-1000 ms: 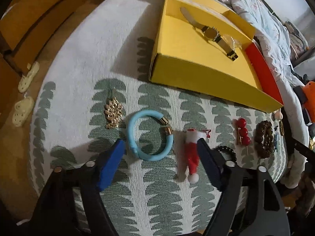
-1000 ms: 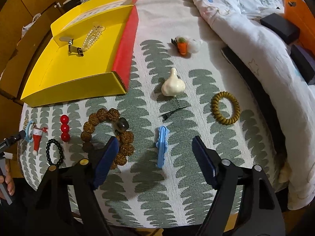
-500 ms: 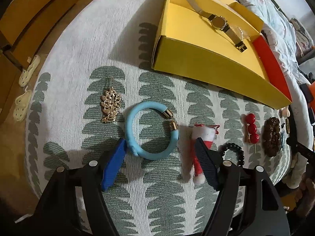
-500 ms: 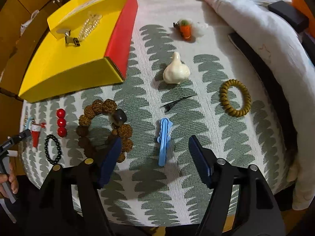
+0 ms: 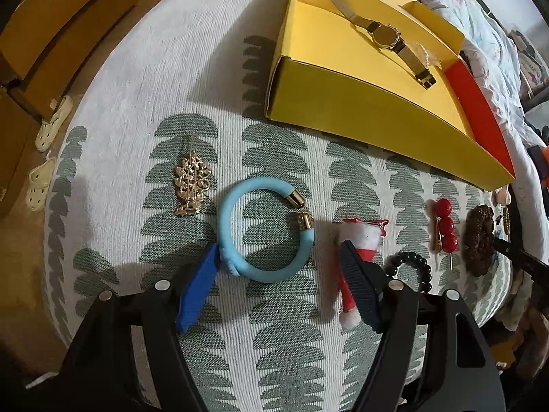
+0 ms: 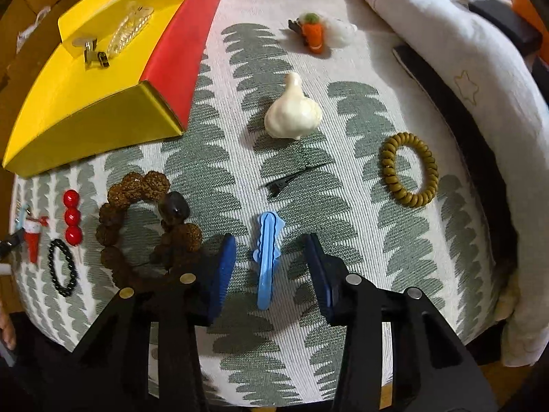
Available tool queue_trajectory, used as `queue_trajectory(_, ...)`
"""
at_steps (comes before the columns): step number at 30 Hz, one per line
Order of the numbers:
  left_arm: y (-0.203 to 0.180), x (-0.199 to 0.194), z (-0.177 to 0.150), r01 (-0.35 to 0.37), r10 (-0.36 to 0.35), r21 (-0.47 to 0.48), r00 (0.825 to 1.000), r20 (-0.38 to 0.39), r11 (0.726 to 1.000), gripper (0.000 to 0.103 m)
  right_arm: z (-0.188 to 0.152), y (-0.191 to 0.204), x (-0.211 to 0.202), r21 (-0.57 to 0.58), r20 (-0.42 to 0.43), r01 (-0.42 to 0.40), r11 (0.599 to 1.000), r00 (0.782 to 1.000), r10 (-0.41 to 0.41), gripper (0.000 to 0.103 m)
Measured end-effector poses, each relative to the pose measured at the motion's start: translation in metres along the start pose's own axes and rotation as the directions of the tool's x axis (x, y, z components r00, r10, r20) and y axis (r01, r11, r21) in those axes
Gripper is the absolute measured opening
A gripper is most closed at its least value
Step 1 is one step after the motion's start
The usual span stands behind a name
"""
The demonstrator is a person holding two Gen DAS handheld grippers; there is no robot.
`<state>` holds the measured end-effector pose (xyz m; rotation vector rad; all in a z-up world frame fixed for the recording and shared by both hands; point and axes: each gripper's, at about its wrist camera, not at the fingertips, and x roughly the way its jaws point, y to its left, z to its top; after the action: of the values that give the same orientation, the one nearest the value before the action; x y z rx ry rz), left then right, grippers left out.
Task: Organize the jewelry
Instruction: 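Move left gripper to the light-blue bangle while right gripper moves to the blue hair clip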
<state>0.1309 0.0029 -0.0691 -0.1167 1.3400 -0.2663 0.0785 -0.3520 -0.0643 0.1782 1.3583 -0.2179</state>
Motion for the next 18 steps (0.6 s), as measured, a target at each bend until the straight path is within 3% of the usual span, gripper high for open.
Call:
queue_trajectory(5, -0.002, 0.001, 0.001, -0.012, 0.012, -0.001, 1.000, 0.003, 1.000, 0.066, -0.001, 0.013, 0.004, -0.044, 0.008, 0.065, 0.997, 0.998, -0.065, 0.034)
queue_trajectory(9, -0.003, 0.003, 0.003, -0.025, 0.025, -0.001, 1.000, 0.005, 1.000, 0.053, -0.004, 0.017, 0.003, -0.065, 0.010, 0.095, 0.993, 0.995, -0.094, 0.026)
queue_trajectory(13, 0.000, 0.003, 0.005, -0.028, 0.028, -0.009, 1.000, 0.009, 1.000, 0.047, -0.005, 0.019, 0.003, -0.074, 0.013, 0.113, 0.991, 0.994, -0.112, 0.020)
queue_trajectory(15, 0.000, 0.004, 0.005, -0.038, 0.038, -0.010, 0.999, 0.009, 0.999, 0.032, -0.006, 0.023, 0.002, -0.081, 0.014, 0.123, 0.989, 0.992, -0.122, 0.016)
queue_trajectory(18, 0.003, 0.005, 0.006, -0.046, 0.046, -0.013, 0.999, 0.009, 0.999, 0.022, -0.010, 0.033, 0.004, -0.089, 0.018, 0.133, 0.987, 0.991, -0.132, 0.016)
